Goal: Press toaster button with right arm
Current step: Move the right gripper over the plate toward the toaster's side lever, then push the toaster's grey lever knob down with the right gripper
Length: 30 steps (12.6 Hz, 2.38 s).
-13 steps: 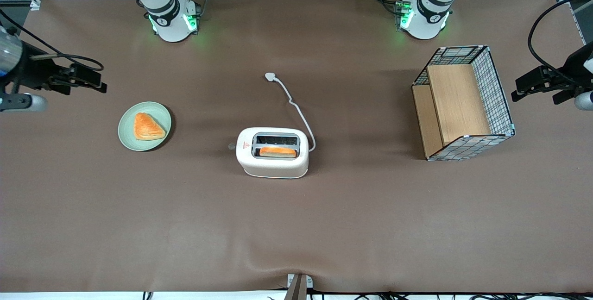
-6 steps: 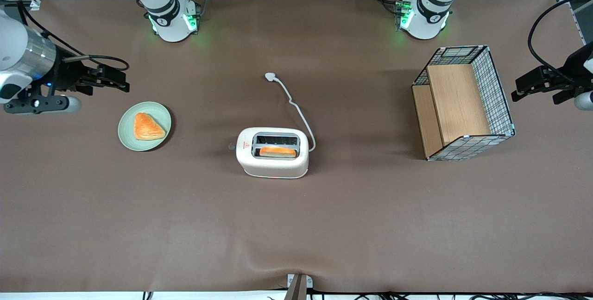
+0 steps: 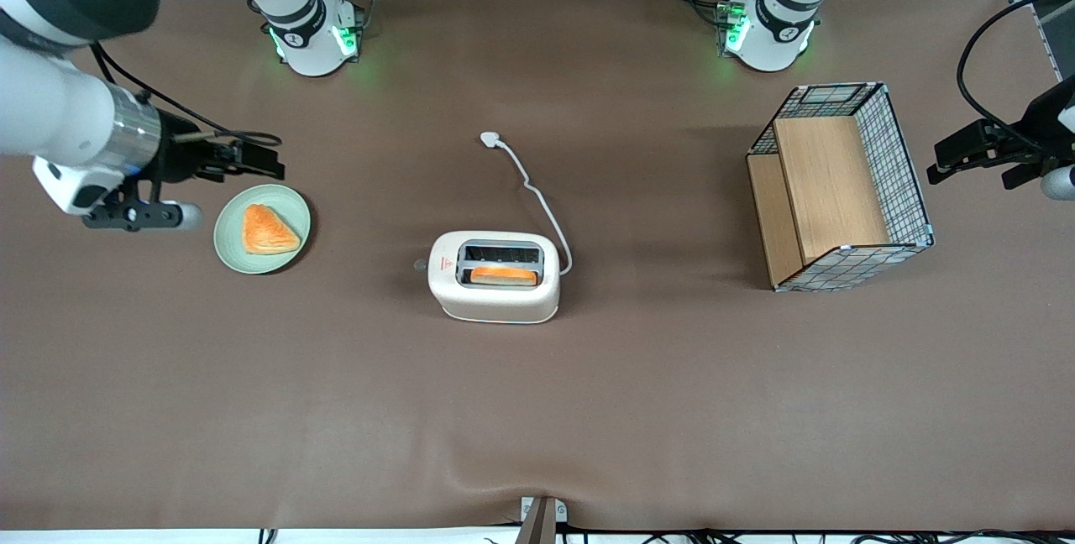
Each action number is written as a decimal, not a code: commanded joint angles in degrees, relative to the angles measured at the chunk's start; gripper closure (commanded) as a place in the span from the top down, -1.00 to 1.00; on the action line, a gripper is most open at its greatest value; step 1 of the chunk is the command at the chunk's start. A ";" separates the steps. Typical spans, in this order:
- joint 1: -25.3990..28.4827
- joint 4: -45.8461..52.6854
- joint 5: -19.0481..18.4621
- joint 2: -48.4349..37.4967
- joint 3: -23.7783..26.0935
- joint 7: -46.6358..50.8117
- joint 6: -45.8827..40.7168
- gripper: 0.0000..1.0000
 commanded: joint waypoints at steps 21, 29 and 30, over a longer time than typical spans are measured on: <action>11.87 -13.18 11.39 15.79 -0.33 1.42 33.33 -1.00; 12.14 -15.64 13.14 18.78 -0.24 -2.27 39.74 -1.00; 12.14 -15.64 14.37 19.66 -0.24 -3.50 40.71 -1.00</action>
